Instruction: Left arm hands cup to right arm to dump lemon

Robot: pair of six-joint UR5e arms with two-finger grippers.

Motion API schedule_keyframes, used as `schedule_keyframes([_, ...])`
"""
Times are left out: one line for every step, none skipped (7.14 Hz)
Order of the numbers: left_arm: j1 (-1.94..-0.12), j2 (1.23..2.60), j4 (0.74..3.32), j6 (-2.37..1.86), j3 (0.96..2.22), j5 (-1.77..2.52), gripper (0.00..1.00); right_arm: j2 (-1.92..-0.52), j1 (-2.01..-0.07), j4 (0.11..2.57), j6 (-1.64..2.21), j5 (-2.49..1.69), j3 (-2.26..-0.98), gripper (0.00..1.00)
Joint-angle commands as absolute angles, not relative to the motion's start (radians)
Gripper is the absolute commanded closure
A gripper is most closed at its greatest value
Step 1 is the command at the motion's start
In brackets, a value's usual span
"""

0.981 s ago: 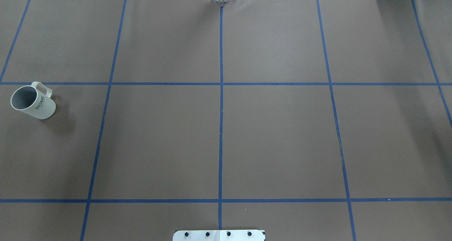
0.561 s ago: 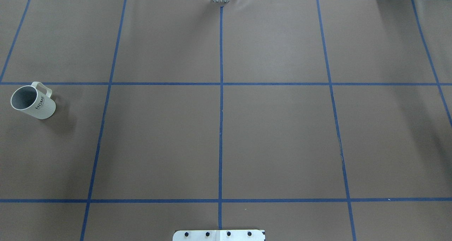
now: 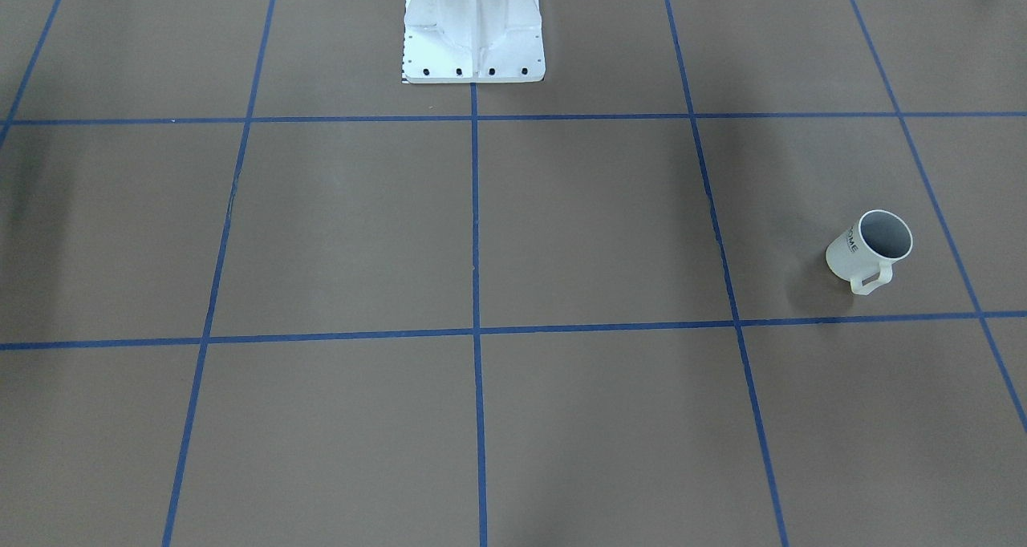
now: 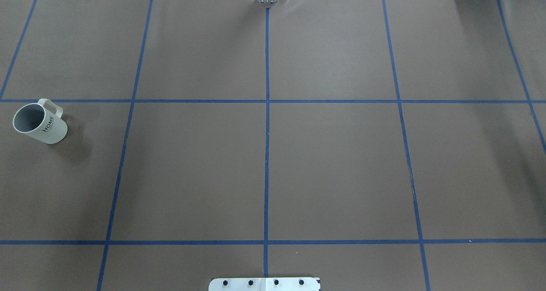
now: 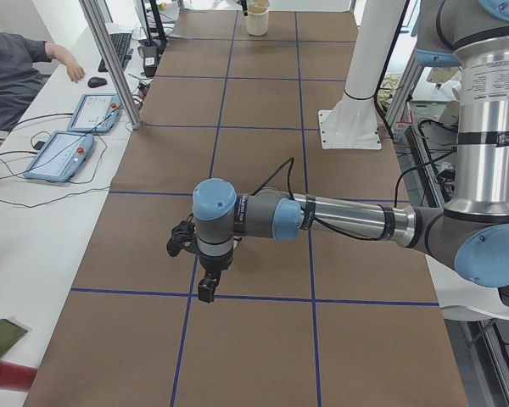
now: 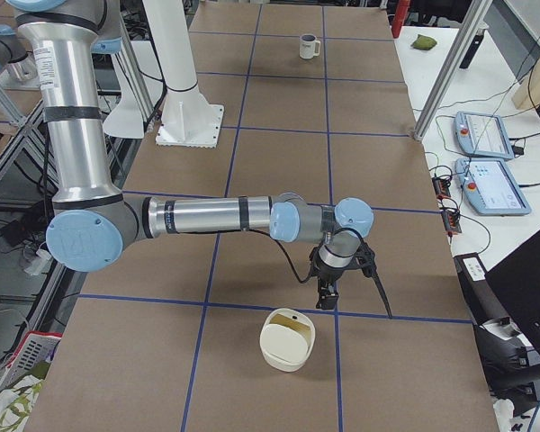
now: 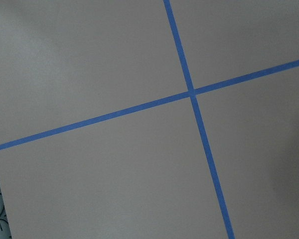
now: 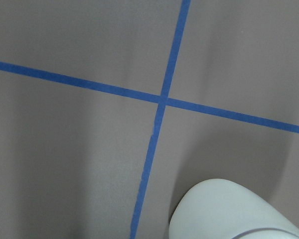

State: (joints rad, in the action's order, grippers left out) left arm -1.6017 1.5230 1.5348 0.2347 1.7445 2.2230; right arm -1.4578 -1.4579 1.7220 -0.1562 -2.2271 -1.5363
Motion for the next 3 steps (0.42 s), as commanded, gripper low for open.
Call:
schedule_keyframes([-1.601, 1.522, 1.534, 0.236, 1.755, 2.224, 0.0, -1.453, -1.457, 1.723, -0.16, -2.227, -1.54, 0.0])
schedule_keyframes([-1.6, 1.523, 1.535, 0.236, 1.755, 2.226, 0.0, -1.451, -1.454, 1.721, -0.16, -2.229, -1.54, 0.0])
schedule_keyframes([-1.6, 1.522, 1.536, 0.238, 1.756, 2.229, 0.0, -1.451, -1.453, 1.721, -0.16, -2.229, -1.54, 0.0])
